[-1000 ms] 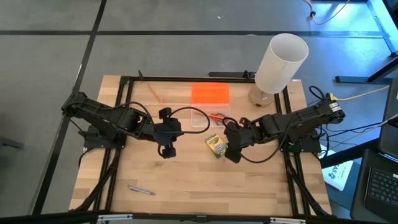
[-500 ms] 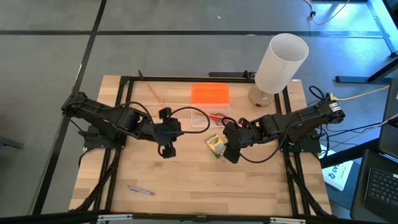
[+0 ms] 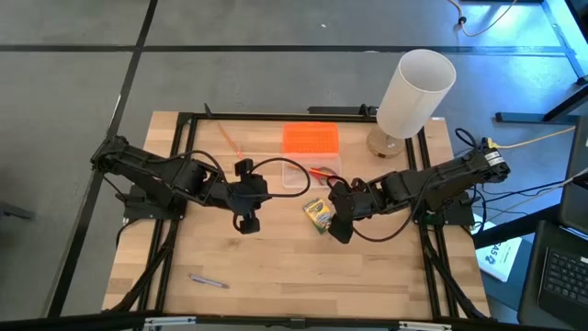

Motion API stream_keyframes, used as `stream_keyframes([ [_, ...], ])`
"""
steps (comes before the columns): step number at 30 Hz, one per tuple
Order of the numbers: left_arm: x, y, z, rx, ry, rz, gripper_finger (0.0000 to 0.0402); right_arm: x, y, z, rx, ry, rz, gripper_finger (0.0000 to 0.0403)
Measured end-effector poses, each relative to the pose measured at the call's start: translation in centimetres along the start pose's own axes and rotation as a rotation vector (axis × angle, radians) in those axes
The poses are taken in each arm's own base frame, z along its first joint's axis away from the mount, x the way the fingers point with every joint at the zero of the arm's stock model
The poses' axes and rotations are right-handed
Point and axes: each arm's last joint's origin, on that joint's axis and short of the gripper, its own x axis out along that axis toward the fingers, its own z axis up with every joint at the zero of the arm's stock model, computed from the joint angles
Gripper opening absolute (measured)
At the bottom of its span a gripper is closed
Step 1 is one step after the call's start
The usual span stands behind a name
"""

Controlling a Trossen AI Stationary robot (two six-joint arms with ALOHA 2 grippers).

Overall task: Pack school essentials
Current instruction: Put the yellow crayon box into the orange supply box

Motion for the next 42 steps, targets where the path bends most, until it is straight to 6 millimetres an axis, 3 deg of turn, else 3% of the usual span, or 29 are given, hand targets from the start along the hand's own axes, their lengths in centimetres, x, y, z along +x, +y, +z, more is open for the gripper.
stream_keyframes([
  [5, 0.0, 0.0, 0.0, 0.0, 0.0, 0.0, 0.0, 0.2, -0.1, 0.1, 0.003, -0.01, -0.018, 0.0371],
  [7, 0.0, 0.0, 0.0, 0.0, 0.0, 0.0, 0.0, 0.6, -0.1, 0.2, 0.008, -0.005, -0.027, 0.0392],
  [13, 0.0, 0.0, 0.0, 0.0, 0.0, -0.001, 0.0, 2.7, -0.3, 1.3, 0.05, 0.028, -0.011, 0.0385],
  [23, 0.0, 0.0, 0.0, 0.0, 0.0, -0.001, 0.0, 7.9, -2.5, 2.6, 0.135, 0.221, -0.051, 0.0399],
  [32, 0.0, 0.0, 0.0, 0.0, 0.0, -0.001, 0.0, 11.6, -3.8, 2.7, 0.175, 0.317, -0.112, 0.0399],
  [42, 0.0, 0.0, 0.0, 0.0, 0.0, -0.001, 0.0, 14.9, -3.7, 2.3, 0.15, 0.357, -0.116, 0.0399],
])
